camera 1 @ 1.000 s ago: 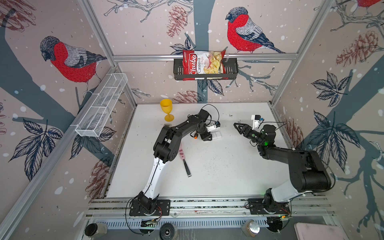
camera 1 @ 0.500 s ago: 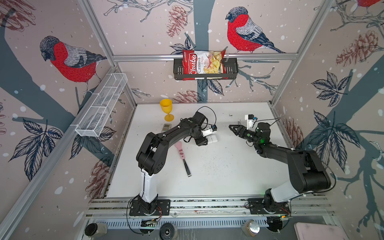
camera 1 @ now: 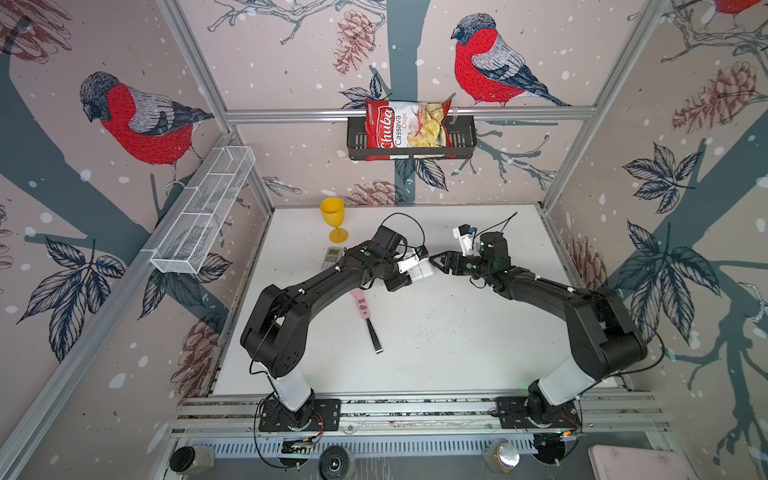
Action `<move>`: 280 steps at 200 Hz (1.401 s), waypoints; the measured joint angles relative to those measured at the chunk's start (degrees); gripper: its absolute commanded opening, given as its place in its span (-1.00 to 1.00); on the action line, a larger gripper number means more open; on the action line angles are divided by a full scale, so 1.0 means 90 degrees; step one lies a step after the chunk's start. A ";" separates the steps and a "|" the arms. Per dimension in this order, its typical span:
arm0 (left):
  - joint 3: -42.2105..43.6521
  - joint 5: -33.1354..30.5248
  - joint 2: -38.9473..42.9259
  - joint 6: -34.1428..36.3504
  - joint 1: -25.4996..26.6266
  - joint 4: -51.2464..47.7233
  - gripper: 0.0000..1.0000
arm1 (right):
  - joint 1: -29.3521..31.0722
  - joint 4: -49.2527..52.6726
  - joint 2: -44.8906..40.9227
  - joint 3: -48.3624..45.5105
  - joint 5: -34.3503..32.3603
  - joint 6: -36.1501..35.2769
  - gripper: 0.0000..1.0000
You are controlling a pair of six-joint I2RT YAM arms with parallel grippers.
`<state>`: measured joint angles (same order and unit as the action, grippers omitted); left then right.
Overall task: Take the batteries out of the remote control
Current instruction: 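Reach the right gripper to the remote's battery cover end and grasp it, then slide the battery cover off with the right gripper while the left gripper holds the remote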
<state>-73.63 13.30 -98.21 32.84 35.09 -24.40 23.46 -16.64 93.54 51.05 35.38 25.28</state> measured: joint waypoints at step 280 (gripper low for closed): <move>0.0114 -0.0209 0.0121 -0.0102 0.0007 0.0146 -0.39 | 0.0476 0.0760 0.0287 0.0525 -0.0316 -0.0357 -0.28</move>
<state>-72.60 11.42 -97.12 31.92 35.16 -23.09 27.75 -9.80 96.12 55.77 32.53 22.06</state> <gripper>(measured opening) 0.541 0.358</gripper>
